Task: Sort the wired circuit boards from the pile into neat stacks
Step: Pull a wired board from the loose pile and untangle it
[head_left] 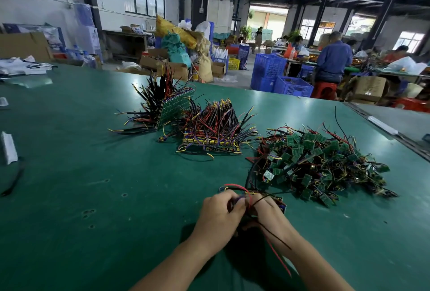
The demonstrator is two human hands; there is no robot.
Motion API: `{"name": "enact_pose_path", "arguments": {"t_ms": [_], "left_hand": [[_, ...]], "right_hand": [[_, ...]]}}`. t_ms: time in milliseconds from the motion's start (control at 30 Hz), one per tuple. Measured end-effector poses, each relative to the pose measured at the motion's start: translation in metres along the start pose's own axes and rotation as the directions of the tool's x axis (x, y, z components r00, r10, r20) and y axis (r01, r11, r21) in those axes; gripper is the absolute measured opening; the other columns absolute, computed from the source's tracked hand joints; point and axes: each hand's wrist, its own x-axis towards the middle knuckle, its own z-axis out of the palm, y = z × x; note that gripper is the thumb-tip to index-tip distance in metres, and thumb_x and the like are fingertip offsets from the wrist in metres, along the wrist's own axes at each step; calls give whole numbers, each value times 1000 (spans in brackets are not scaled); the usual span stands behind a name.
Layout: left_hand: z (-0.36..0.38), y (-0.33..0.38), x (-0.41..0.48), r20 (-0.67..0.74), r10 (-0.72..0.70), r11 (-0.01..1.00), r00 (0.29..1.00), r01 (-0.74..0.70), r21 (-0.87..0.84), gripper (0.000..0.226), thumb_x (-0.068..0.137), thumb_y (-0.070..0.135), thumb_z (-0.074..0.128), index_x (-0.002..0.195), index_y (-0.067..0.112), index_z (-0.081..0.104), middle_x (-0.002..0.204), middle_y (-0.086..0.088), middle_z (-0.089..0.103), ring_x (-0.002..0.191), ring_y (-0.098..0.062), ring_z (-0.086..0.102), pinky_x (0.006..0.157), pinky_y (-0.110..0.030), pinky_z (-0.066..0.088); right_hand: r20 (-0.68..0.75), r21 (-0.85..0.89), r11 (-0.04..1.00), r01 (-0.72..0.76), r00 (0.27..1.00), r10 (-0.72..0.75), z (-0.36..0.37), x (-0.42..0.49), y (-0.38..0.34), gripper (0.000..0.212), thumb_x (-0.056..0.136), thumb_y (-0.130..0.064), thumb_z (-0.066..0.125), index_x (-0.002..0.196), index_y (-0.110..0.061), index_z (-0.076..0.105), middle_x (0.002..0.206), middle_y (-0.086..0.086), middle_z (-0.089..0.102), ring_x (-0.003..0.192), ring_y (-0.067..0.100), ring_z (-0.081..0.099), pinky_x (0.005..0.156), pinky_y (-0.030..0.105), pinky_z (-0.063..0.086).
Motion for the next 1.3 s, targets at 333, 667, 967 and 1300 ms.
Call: {"name": "enact_pose_path", "arguments": {"t_ms": [333,667,967,1300], "left_hand": [[0,14,6,68,-300,776,952,285,-563,22,97,11,52,76,5,56,55,-13,57,32,-15,45,35,-17,31],[1,6,2,44,-115,952,992,123,-280,34,98,25,53,67,15,63,45,3,56,34,-16,52,37,-22,37],[-6,1,10,-84,-107,958,991,80,-276,12,94,37,55,91,31,65,78,3,70,53,-8,59,50,-19,43],[-4,5,14,44,-119,885,992,126,-449,16,95,11,57,106,13,68,87,-3,69,66,-3,58,57,-16,46]], "right_hand": [[113,187,968,168,975,-191,-15,4,1,35,80,3,47,101,-5,73,87,15,68,89,32,67,76,42,56],[-172,107,958,266,954,-246,5,1,-1,49,81,-3,71,125,-20,60,94,-1,71,84,9,66,76,22,53],[-333,39,960,276,910,-248,-33,-1,-21,6,87,1,64,87,-4,65,63,16,66,56,20,63,56,23,50],[34,-213,965,156,988,-152,-19,-5,-17,23,78,-25,79,99,-25,71,86,8,73,60,27,67,62,42,58]]}}
